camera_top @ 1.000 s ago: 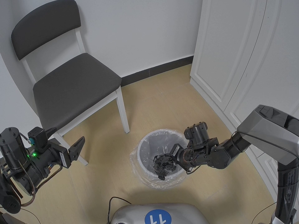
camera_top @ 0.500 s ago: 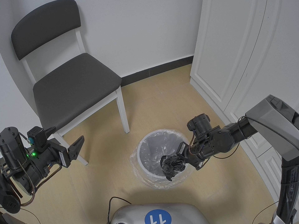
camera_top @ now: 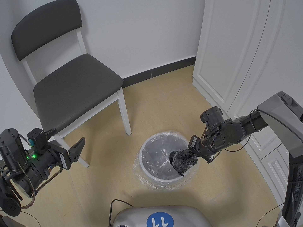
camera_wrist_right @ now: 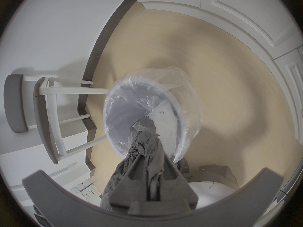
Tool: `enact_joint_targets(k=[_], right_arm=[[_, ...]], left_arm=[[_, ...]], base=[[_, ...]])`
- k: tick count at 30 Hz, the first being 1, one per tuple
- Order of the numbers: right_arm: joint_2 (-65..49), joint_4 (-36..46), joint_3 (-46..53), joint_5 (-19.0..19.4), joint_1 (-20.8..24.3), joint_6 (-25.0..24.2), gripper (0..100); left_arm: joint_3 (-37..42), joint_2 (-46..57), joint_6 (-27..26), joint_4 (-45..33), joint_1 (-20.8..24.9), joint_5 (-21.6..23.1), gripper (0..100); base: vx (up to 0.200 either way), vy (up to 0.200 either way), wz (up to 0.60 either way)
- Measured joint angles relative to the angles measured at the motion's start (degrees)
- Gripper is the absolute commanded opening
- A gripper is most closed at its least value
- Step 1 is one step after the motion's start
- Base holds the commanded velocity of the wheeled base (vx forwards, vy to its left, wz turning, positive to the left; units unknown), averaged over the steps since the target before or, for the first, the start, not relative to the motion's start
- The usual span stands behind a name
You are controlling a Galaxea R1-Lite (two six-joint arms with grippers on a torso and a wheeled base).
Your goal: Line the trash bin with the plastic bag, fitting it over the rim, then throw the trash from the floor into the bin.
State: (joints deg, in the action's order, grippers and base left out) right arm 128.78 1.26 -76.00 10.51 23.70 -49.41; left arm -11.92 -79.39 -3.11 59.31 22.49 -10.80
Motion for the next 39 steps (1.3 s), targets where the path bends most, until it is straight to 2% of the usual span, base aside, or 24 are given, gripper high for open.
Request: enact_joint_targets(k=[10,17,23,39], right_arm=[[-1.69,-0.96,0.32,2.62,3.94,-2.43,0],[-0.34,-6.73,0.59,2.73,5.62,-3.69,0],[1.82,-11.95,0.63,2.73,5.85,-5.58,0],[6.8,-11.76,-4.02,2.54,5.96,-5.06,0]], left_arm=[[0.0,0.0,-0.01,0.0,0.0,0.0,100],[0.05,0.0,-0.06,0.0,0.0,0.02,100],[0.07,-0.02,-0.04,0.0,0.0,0.0,100],[0.49,-0.49,-0.12,0.0,0.09,0.1,100]], base=[[0.0,0.0,0.0],[0.0,0.0,0.0],[0.0,0.0,0.0],[0.0,0.0,0.0]])
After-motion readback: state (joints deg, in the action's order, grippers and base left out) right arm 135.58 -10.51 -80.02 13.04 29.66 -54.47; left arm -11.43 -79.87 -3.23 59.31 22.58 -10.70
